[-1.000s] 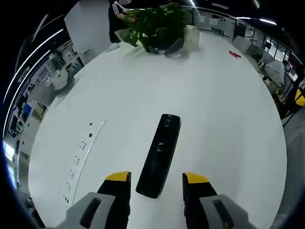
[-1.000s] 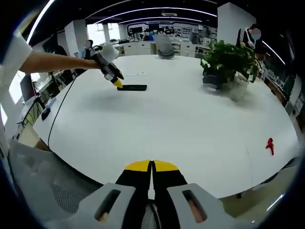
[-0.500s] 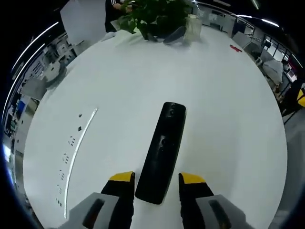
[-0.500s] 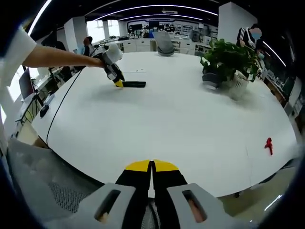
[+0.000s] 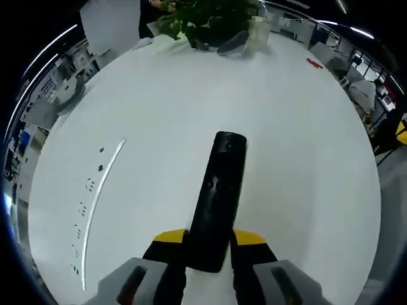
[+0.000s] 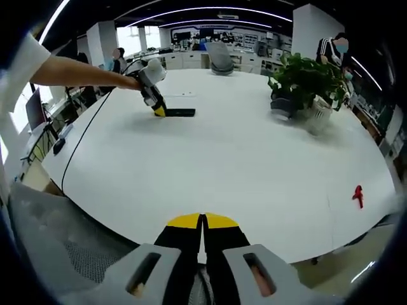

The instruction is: Press the specified remote control buttons in sequence, fully releasing each button before pressing the next.

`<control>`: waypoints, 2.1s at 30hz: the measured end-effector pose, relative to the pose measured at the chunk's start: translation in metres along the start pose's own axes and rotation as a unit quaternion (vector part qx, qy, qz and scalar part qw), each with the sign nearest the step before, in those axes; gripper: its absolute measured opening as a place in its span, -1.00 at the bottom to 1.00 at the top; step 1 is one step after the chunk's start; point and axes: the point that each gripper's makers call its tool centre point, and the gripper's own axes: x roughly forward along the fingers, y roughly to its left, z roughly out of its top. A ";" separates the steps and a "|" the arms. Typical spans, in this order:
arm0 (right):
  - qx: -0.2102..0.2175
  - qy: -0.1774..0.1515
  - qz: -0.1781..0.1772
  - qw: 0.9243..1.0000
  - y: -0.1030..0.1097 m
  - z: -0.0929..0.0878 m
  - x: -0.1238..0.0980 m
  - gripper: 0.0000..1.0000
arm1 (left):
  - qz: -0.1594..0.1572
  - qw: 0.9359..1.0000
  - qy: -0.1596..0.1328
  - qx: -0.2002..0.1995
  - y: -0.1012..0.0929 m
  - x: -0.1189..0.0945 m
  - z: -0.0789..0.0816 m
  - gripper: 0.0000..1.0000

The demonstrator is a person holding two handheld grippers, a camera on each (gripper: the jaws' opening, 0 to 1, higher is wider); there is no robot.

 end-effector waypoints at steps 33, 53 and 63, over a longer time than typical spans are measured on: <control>-0.009 -0.024 0.003 1.000 0.002 0.007 -0.004 -1.00 | -0.004 0.997 0.046 0.064 -0.050 -0.005 -0.010 -0.54; -0.030 -0.039 0.008 0.999 0.007 0.013 -0.006 -1.00 | -0.014 0.997 0.049 0.060 -0.114 -0.011 -0.030 -0.54; -0.036 -0.046 -0.001 0.998 0.006 0.015 -0.009 -1.00 | -0.014 0.997 0.043 0.064 -0.138 -0.014 -0.038 -0.54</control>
